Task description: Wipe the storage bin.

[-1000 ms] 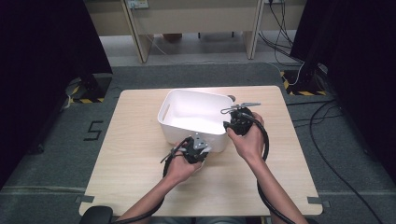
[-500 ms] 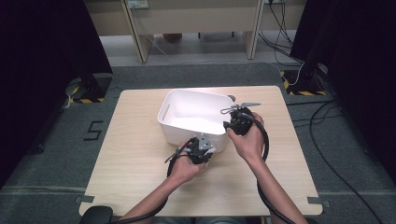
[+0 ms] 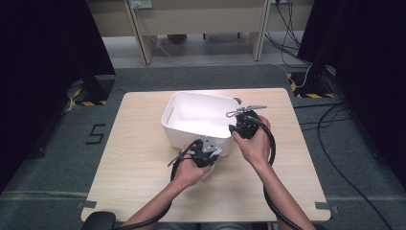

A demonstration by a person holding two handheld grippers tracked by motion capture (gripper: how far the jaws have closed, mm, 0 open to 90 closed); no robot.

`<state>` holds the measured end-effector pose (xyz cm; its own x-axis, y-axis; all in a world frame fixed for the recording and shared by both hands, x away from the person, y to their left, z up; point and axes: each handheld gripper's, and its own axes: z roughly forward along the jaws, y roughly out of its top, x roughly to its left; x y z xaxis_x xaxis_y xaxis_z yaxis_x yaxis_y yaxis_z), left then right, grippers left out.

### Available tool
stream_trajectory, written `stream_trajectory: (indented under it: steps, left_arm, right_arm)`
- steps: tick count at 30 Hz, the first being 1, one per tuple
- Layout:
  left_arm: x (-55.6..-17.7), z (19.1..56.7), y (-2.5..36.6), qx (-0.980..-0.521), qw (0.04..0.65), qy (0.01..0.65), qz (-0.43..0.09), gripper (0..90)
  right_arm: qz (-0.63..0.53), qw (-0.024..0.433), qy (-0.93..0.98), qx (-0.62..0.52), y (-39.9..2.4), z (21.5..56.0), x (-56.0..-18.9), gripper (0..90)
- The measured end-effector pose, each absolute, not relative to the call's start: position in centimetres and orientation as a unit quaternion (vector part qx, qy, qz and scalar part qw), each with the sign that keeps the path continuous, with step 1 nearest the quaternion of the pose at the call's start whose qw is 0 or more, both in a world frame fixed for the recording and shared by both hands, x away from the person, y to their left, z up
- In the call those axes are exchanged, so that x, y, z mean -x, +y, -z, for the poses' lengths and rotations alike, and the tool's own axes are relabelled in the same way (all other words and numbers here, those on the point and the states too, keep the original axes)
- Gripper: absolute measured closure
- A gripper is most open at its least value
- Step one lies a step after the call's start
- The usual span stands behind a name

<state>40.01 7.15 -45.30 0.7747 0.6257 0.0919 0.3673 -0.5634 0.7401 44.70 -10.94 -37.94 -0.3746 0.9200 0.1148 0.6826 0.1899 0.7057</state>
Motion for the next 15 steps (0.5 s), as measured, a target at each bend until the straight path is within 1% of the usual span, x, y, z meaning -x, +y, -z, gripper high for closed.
stream_trajectory:
  steps: [15]
  left_arm:
    - [-39.4,42.7,7.4,-0.857,0.39,0.276,-0.191,79.8]
  right_arm:
    - [-0.348,0.171,0.75,-0.535,-10.9,37.9,-44.7,67.7]
